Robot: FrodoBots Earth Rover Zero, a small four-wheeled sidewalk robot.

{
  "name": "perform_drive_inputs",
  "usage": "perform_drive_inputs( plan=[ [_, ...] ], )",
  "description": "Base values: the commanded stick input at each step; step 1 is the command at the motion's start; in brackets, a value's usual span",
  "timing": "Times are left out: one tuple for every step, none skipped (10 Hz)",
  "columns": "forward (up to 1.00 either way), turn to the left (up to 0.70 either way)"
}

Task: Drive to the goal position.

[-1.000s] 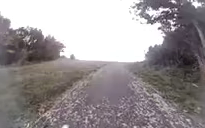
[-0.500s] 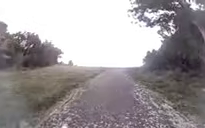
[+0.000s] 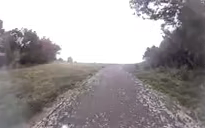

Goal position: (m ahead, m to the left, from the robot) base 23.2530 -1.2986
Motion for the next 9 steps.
perform_drive_inputs(
  plan=[
    [0.85, 0.00],
    [0.85, 0.00],
    [0.85, 0.00],
    [0.85, -0.10],
    [0.85, -0.24],
    [0.85, -0.34],
    [0.85, -0.34],
    [0.85, -0.17],
    [0.85, -0.09]
  ],
)
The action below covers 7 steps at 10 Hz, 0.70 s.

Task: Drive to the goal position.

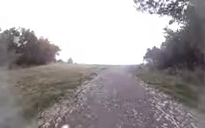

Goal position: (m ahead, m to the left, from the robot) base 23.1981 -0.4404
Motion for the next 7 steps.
perform_drive_inputs(
  plan=[
    [0.85, -0.01],
    [0.85, 0.00],
    [0.85, 0.00],
    [0.85, 0.00],
    [0.85, 0.00],
    [0.85, 0.00],
    [0.85, 0.00]
  ],
)
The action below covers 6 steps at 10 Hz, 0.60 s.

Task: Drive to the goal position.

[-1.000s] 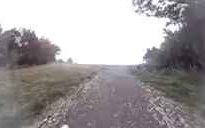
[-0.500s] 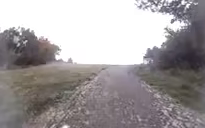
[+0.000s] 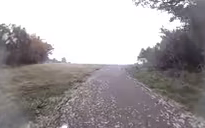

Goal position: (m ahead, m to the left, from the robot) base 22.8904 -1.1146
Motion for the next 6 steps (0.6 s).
perform_drive_inputs(
  plan=[
    [0.85, 0.00],
    [0.85, 0.00],
    [0.85, 0.00],
    [0.85, 0.00],
    [0.85, 0.00],
    [0.85, 0.00]
  ],
)
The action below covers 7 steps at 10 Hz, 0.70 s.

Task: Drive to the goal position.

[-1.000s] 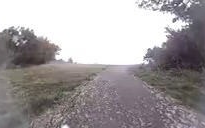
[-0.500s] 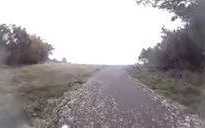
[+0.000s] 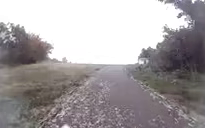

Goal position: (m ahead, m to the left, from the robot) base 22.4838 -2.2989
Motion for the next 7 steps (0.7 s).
perform_drive_inputs(
  plan=[
    [0.85, 0.00],
    [0.85, 0.00],
    [0.85, 0.00],
    [0.85, 0.00],
    [0.85, 0.00],
    [0.85, 0.00],
    [0.85, 0.00]
  ],
)
